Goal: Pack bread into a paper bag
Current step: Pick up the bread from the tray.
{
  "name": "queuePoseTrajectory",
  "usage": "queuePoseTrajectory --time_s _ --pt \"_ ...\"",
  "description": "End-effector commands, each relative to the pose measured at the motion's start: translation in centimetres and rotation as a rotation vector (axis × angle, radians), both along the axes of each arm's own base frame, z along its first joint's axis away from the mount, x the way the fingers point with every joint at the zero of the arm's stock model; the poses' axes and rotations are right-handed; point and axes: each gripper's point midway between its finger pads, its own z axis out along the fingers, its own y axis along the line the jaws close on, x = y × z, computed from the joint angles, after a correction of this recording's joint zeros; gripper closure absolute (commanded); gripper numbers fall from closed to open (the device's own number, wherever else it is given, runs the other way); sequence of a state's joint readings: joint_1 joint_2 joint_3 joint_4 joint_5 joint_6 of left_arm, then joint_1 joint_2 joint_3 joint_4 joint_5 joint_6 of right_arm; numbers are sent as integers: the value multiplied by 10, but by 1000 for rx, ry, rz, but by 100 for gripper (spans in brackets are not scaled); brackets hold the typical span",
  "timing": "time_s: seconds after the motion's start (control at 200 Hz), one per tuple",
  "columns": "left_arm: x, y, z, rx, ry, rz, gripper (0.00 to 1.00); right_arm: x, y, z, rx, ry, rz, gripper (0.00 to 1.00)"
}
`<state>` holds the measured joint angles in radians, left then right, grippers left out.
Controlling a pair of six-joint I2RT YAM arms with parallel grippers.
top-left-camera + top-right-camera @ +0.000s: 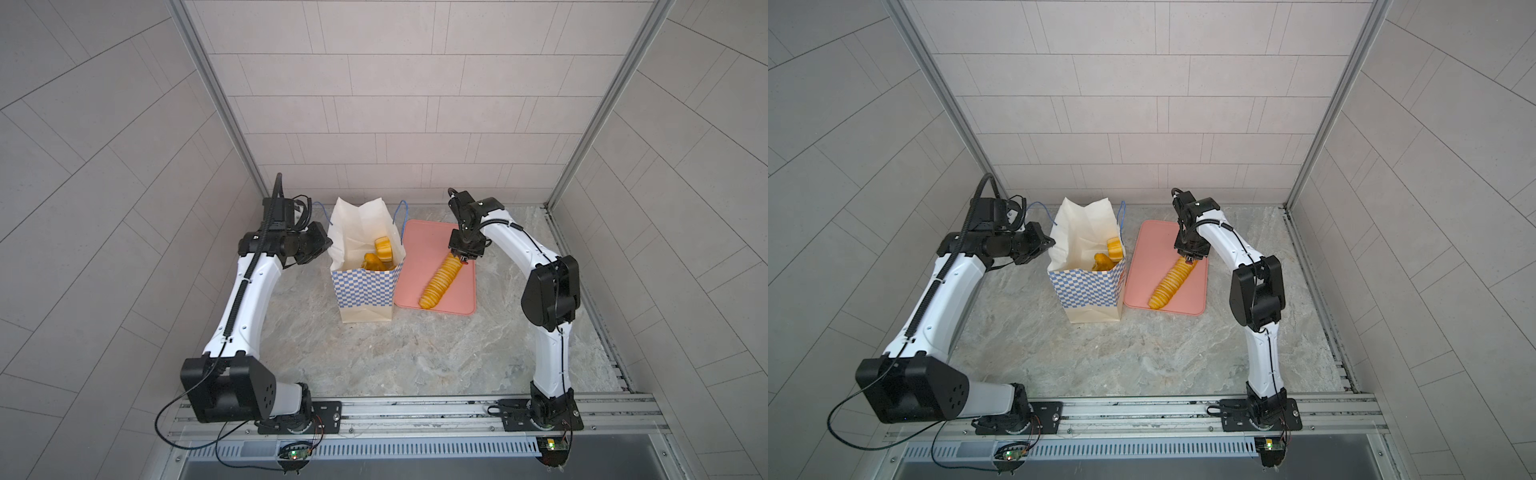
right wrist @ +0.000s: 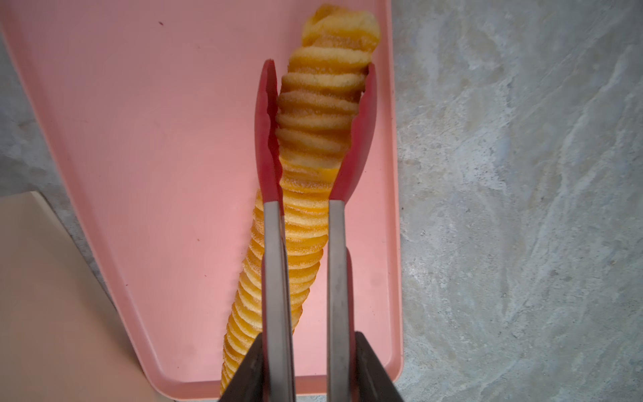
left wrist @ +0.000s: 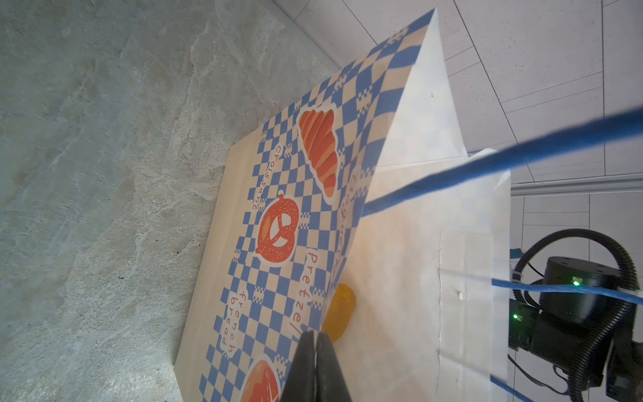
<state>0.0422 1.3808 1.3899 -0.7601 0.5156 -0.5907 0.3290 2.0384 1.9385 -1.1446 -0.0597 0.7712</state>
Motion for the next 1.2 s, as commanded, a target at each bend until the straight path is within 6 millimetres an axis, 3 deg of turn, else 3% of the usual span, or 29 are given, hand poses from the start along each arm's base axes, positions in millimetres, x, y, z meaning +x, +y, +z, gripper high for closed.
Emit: queuePoseTrajectory --time_s 0.0,0.47,0.976,1.196 --pt "-5 4 -1 6 2 21 100 1 -1 48 43 -138 -36 65" --pt "-8 9 0 18 4 32 100 -18 1 113 102 -325 -11 70" --pt "-6 13 7 23 -9 37 100 -67 10 197 61 -604 177 72" --pt "-5 12 10 22 -12 34 100 -77 14 232 39 -763 234 72"
